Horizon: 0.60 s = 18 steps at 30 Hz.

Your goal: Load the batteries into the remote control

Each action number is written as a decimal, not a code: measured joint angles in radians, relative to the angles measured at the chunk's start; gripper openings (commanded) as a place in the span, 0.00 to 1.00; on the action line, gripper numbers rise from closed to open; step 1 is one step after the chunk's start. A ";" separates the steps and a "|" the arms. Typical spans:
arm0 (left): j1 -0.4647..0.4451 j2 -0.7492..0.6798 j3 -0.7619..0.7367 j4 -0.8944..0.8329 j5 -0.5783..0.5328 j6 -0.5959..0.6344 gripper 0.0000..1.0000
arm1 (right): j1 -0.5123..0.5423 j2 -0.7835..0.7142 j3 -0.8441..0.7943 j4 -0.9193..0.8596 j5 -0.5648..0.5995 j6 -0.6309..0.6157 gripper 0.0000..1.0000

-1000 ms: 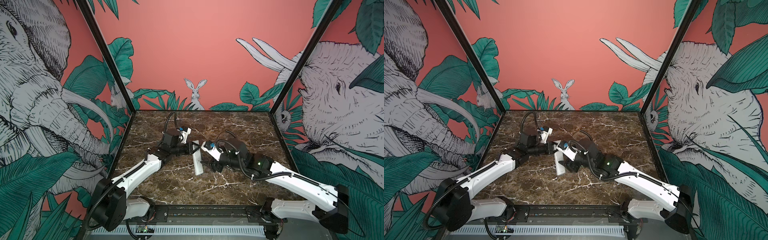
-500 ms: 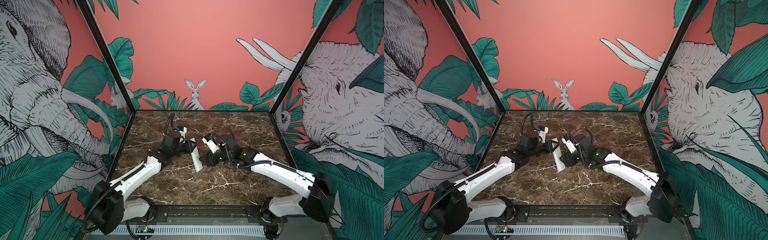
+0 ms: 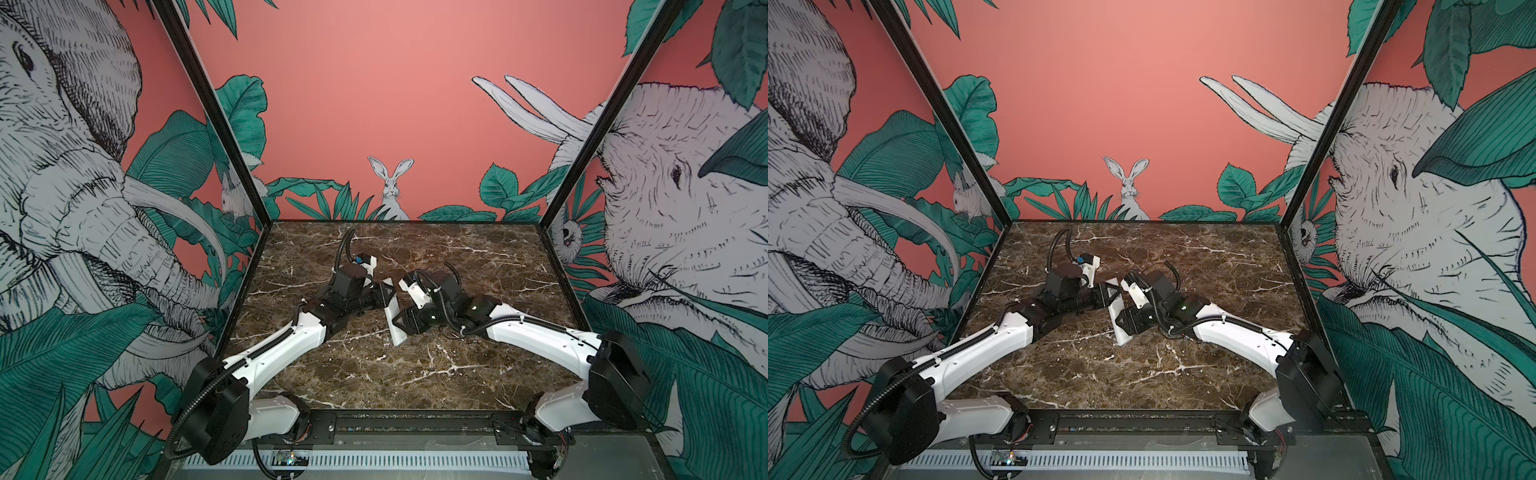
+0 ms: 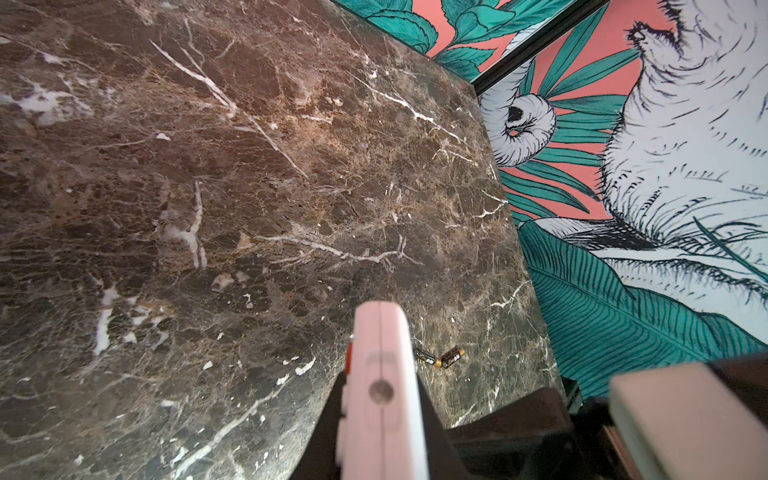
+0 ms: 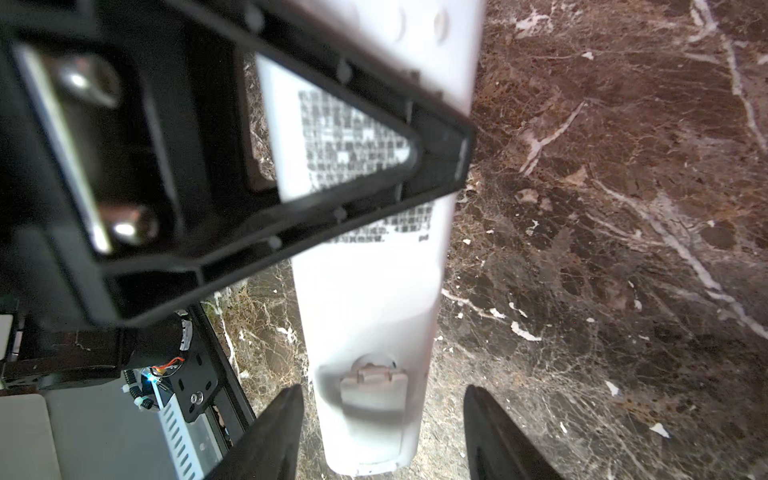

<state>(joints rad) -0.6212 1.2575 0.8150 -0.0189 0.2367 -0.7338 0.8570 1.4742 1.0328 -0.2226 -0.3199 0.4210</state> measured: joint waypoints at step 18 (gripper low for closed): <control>0.000 0.005 0.000 0.004 -0.002 -0.002 0.00 | -0.002 0.023 -0.001 0.043 -0.037 0.020 0.39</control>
<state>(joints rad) -0.6212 1.2621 0.8150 -0.0147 0.2344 -0.7361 0.8555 1.4971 1.0321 -0.1795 -0.3573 0.4412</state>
